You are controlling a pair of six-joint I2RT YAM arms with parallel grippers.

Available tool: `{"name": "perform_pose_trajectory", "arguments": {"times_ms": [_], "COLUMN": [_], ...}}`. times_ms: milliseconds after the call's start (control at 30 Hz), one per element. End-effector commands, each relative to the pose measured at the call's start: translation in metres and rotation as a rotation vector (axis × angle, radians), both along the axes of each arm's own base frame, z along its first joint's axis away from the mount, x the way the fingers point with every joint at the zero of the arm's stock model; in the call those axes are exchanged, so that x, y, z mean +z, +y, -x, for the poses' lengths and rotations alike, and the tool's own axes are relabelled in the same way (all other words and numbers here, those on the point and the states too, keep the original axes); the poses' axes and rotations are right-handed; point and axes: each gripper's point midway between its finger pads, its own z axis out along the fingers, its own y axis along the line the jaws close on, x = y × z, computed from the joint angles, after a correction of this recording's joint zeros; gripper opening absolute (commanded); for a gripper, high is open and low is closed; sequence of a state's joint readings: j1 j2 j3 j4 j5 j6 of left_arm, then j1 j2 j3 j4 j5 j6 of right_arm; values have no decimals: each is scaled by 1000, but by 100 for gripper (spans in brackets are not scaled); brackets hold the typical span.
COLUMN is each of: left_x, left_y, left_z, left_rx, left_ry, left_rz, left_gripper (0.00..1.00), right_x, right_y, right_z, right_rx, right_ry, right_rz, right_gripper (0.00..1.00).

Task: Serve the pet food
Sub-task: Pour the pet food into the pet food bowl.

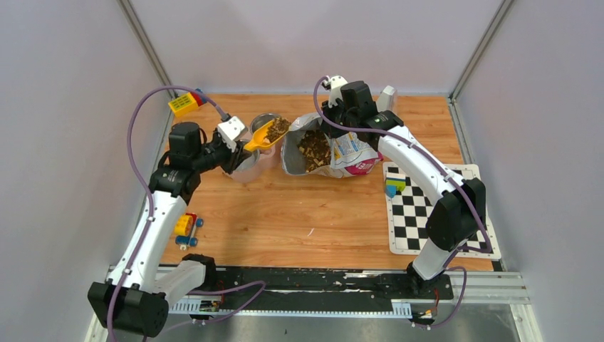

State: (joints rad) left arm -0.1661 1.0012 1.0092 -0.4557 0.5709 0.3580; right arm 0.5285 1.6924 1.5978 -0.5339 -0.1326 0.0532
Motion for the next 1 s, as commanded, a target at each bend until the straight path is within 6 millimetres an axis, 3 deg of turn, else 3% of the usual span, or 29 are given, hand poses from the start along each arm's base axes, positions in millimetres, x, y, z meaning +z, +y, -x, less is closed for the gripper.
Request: {"name": "perform_pose_trajectory", "arguments": {"times_ms": [0,633,967], "left_x": [31,3,-28], "left_y": [7,27,38], "left_z": [-17,-52,-77], "left_rx": [39,109,146], "left_ry": [-99,-26,34], "left_rz": [32,25,-25], "left_gripper": [0,0,0], "right_x": [40,38,37], "right_y": [-12,-11,-12], "right_z": [-11,-12,-11], "right_rx": [-40,-33,-30], "right_ry": [-105,-98,-95], "right_rz": [-24,-19,-21], "right_gripper": [0,0,0]}}
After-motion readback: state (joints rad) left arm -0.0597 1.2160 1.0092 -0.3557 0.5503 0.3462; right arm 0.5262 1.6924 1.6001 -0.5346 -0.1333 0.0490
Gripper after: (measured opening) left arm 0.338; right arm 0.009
